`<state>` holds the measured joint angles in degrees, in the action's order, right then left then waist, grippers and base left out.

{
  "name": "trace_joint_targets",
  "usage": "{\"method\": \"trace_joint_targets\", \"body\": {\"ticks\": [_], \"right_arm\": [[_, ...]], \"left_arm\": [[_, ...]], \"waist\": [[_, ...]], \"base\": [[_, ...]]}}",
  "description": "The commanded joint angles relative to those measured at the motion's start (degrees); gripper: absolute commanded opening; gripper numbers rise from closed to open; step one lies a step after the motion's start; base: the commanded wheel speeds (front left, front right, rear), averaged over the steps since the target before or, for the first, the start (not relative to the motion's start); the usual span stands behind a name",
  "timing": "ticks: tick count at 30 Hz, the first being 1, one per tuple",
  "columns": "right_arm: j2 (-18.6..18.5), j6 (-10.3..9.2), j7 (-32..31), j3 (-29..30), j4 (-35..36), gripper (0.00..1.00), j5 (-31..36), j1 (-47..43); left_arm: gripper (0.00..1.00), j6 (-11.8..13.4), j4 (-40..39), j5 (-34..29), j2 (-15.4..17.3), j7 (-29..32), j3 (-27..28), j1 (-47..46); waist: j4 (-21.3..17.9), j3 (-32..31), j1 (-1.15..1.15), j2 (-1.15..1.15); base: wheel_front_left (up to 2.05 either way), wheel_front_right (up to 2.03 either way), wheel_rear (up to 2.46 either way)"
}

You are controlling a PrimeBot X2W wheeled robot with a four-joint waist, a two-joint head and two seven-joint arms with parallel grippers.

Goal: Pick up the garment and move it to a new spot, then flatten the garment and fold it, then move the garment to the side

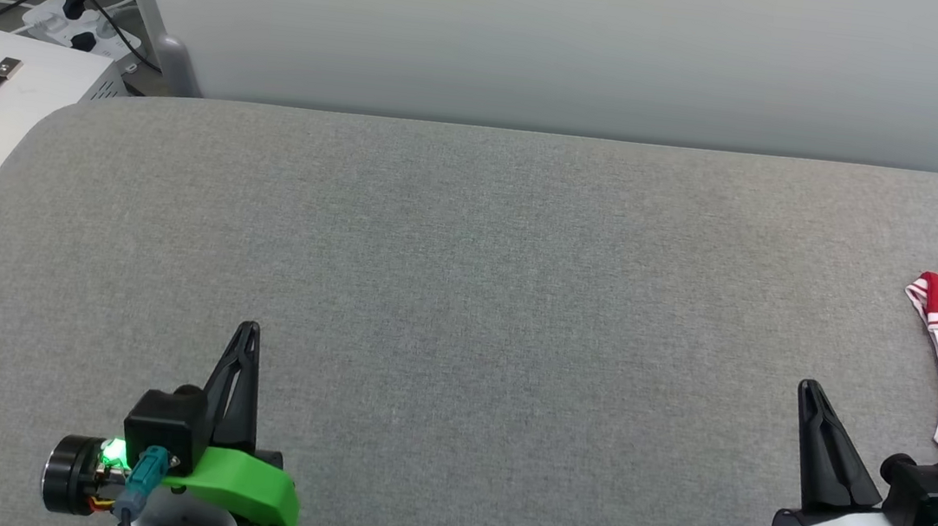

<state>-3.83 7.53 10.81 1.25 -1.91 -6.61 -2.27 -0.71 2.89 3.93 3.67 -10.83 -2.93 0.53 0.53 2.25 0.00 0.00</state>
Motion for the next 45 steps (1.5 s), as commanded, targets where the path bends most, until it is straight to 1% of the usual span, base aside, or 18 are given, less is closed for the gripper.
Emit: {"method": "trace_joint_targets", "body": {"ticks": [1, 45], "right_arm": [[0.2, -0.01, -0.4, -0.1, 0.4, 0.0, 0.7, 0.6], [0.5, -0.03, -5.5, -0.7, 1.2, 0.0, 3.6, 1.4]], "left_arm": [[0.0, 0.2, -0.3, -0.7, -0.2, 0.5, 0.3, -0.1], [0.0, 0.4, -1.6, -2.3, -0.5, 5.6, 1.6, -0.3]], "waist": [[0.0, 0.0, 0.0, 0.0], [-0.3, -1.1, 0.0, 0.0]], "base": [[0.0, 0.0, 0.0], [0.0, 0.0, 0.0]]}}
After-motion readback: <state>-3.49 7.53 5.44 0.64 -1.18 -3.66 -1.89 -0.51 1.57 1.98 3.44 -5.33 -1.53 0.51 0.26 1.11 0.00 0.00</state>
